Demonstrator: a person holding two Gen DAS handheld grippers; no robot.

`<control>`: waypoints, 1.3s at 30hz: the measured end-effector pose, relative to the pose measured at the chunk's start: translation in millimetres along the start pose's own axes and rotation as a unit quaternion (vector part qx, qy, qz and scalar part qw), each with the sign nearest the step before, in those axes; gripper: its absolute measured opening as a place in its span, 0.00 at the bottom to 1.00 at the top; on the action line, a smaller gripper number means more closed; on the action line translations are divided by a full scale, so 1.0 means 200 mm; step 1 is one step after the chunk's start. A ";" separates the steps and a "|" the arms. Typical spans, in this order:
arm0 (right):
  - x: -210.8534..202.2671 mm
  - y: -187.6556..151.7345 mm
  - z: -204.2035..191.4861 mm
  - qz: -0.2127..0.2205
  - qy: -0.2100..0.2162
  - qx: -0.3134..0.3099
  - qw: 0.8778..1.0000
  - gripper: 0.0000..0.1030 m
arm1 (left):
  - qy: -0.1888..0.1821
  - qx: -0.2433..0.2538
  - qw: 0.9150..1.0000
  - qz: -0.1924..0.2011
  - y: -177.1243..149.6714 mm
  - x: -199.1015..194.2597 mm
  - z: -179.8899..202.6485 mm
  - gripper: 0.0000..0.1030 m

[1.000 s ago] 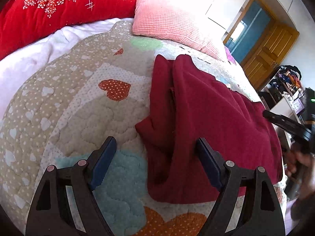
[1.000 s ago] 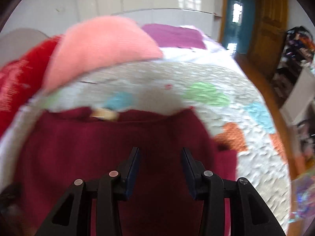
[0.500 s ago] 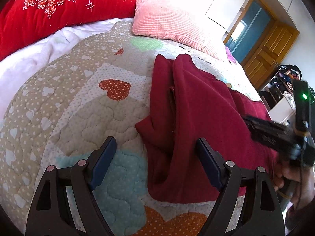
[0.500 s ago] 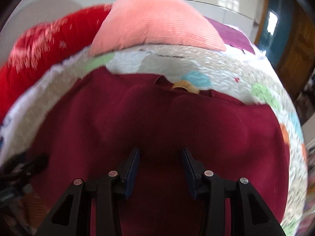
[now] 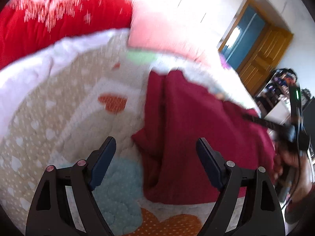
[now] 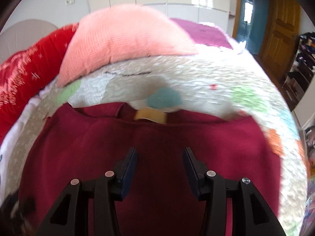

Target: Fold small clothes

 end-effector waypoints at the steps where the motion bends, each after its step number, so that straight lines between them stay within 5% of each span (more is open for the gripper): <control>1: -0.05 -0.04 0.04 0.007 -0.004 0.002 1.000 0.46 | -0.004 0.013 1.000 0.019 0.01 -0.04 0.03 0.81; 4: -0.18 -0.19 0.21 0.013 -0.046 -0.001 0.999 0.46 | -0.003 0.045 0.999 0.030 0.00 -0.06 0.09 0.81; 7: -0.18 -0.35 0.39 0.000 -0.079 -0.006 0.997 0.47 | 0.001 0.054 0.999 -0.001 -0.05 0.00 0.11 0.81; 9: -0.18 -0.41 0.47 -0.005 -0.107 0.002 0.994 0.66 | 0.006 0.052 0.998 -0.031 -0.07 0.06 0.10 0.81; 14: -0.33 -0.48 0.56 0.025 -0.037 0.124 0.991 0.66 | 0.009 0.019 0.998 -0.062 -0.09 0.12 0.05 0.81; 18: -0.45 -0.52 0.52 0.052 -0.067 0.099 0.991 0.61 | 0.018 0.026 0.998 -0.058 -0.10 0.12 0.06 0.81; 22: -0.53 -0.50 0.47 0.091 -0.035 0.103 0.990 0.44 | 0.025 0.033 0.998 -0.055 -0.10 0.13 0.06 0.81; 26: -0.38 -0.53 0.42 0.041 -0.038 0.073 0.996 0.38 | 0.027 0.037 0.998 -0.054 -0.09 0.14 0.07 0.81; 27: -0.33 -0.56 0.44 0.019 -0.050 0.076 0.996 0.37 | 0.027 0.037 0.997 -0.054 -0.09 0.14 0.07 0.81; 32: -0.45 -0.58 0.43 0.042 -0.040 0.110 0.992 0.37 | 0.027 0.036 0.997 -0.055 -0.09 0.14 0.07 0.81; 36: -0.56 -0.59 0.31 0.070 -0.025 0.084 0.994 0.37 | 0.032 0.043 0.998 -0.045 -0.09 0.11 0.07 0.81; 39: -0.49 -0.62 0.20 0.047 -0.014 0.060 0.997 0.38 | 0.036 0.053 0.997 -0.034 -0.09 0.08 0.09 0.81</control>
Point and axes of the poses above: each gripper's, at about its wrist camera, not at the fingertips, and x roughly the way its jaws point, z to its right, y to its top, the point moved 5 cm from there along x, roughly the way its jaws point, and after that the axes turned 7 degrees about -x, right-handed, at the moved point
